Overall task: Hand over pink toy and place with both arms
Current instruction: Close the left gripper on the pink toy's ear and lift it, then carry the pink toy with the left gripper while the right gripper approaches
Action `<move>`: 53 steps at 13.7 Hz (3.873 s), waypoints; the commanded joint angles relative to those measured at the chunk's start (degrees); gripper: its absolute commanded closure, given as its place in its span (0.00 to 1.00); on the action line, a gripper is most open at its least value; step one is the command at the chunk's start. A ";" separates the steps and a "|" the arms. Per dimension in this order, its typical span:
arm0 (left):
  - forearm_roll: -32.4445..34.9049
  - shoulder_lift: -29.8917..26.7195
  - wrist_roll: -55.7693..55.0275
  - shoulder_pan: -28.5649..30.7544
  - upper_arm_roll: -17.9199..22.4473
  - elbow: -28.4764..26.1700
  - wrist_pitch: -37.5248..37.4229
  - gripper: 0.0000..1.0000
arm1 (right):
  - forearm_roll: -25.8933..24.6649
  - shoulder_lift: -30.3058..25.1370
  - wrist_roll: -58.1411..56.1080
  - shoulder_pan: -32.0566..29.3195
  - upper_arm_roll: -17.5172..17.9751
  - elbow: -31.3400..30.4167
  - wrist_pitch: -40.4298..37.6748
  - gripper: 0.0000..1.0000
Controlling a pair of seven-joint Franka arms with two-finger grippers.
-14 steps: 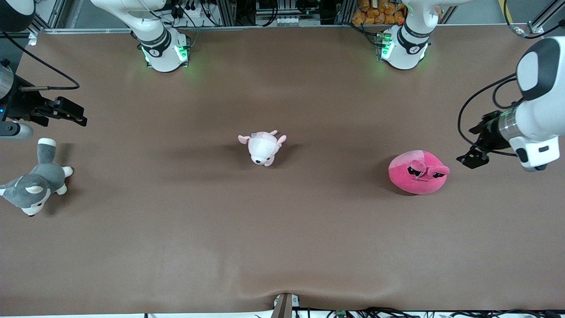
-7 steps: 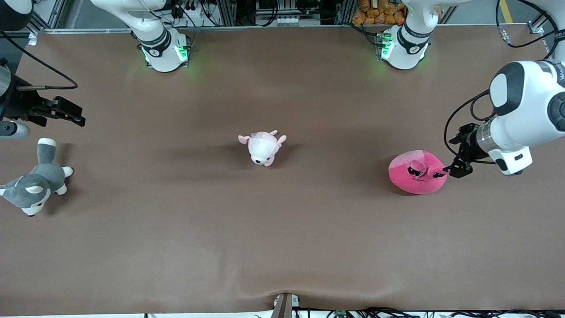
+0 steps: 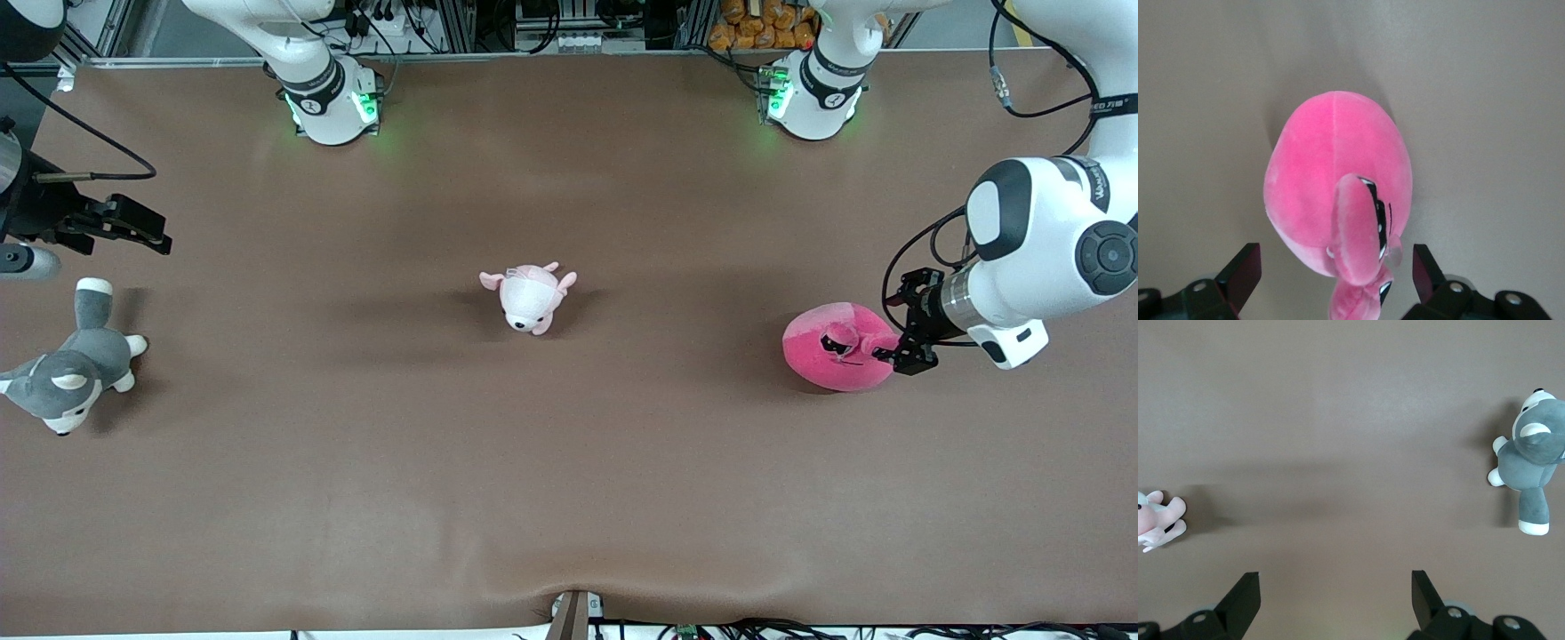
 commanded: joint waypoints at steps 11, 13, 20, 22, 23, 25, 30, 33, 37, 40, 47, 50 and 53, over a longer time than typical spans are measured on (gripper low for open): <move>-5.28 3.12 -1.81 1.00 -0.15 1.62 1.55 0.90 | 0.97 0.68 0.63 -0.90 0.53 1.23 -0.29 0.00; -4.93 3.30 -0.49 0.73 -0.23 1.71 1.38 1.00 | 0.97 1.03 0.63 -0.81 0.53 1.23 -0.21 0.00; -8.95 1.65 0.29 1.08 -2.78 8.74 -7.41 1.00 | 0.71 5.25 0.38 0.25 0.62 0.61 -1.70 0.00; -10.63 1.20 -2.14 0.73 -5.84 10.41 -7.67 1.00 | 0.71 5.42 0.81 0.68 0.53 0.44 -1.87 0.00; -10.64 0.59 -4.34 0.99 -7.60 10.68 -7.67 1.00 | 0.71 5.42 0.81 0.69 0.53 0.26 -1.87 0.00; -10.73 0.23 -9.43 0.73 -9.63 13.30 -8.28 1.00 | 0.62 5.42 0.72 0.51 0.53 0.43 -1.70 0.00; -12.84 0.41 -17.00 0.73 -14.90 20.51 -12.07 1.00 | 0.62 5.42 0.81 0.69 0.62 0.26 -1.87 0.00; -13.27 0.58 -20.34 0.38 -17.02 24.12 -14.26 1.00 | 0.53 5.42 0.90 0.95 0.62 0.44 -1.96 0.00; -15.65 0.93 -33.24 0.29 -19.91 26.93 -14.35 1.00 | 0.97 5.34 0.90 1.04 0.62 0.79 -3.72 0.00; -16.00 1.55 -38.45 -1.98 -21.85 28.69 -14.27 1.00 | 0.97 5.34 0.99 1.30 0.62 0.61 -3.81 0.00; -17.32 5.50 -58.65 -15.87 -21.42 33.62 -8.13 1.00 | 11.59 5.51 6.93 1.74 0.71 0.79 -3.81 0.00; -17.50 5.94 -65.24 -18.34 -21.76 33.71 -3.82 1.00 | 19.14 5.95 14.33 3.75 0.71 0.70 -3.81 0.00; -17.50 7.78 -75.35 -22.38 -21.59 33.62 1.89 1.00 | 23.89 6.22 17.50 7.00 0.79 0.70 -3.81 0.00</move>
